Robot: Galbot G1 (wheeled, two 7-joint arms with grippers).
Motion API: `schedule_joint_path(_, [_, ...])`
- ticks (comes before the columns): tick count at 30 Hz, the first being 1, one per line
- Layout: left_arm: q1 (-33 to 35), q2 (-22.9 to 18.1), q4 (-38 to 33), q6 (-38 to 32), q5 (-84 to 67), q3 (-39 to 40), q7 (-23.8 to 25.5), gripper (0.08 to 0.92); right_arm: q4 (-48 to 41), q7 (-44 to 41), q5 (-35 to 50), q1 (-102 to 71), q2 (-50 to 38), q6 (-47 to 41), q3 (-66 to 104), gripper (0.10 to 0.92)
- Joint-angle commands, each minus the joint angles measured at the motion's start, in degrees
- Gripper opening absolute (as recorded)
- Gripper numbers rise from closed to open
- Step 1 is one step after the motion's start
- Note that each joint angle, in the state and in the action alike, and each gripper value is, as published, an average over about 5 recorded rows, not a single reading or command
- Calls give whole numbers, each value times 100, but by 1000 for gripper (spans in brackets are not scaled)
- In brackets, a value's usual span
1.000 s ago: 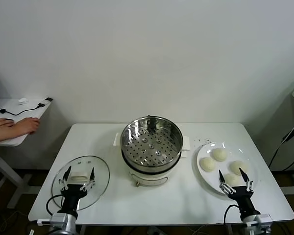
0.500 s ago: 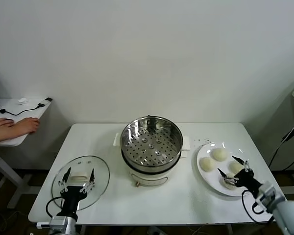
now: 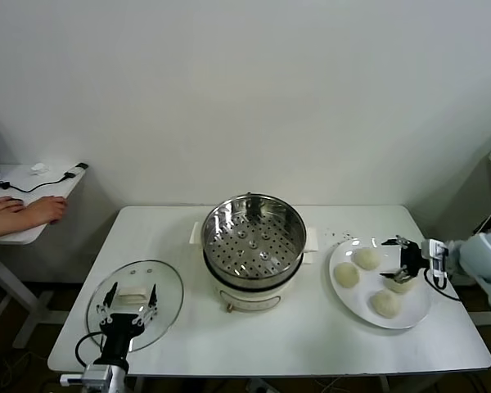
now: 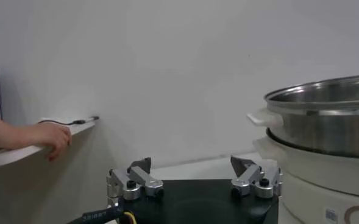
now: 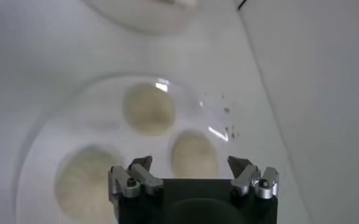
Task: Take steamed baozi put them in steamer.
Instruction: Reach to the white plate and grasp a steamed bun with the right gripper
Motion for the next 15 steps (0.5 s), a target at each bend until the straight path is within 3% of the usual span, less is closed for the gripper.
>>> schedule_joint_path(1, [-11,-21,37,6,7,-47,-18,823,-1969,-970,-481,2899,765,182,-2759,823])
schedule_joint_path(15, [-30,-12,72,21,4,-96,-45,823,-3050,-930,-564,2999,2019,219,-3327,823])
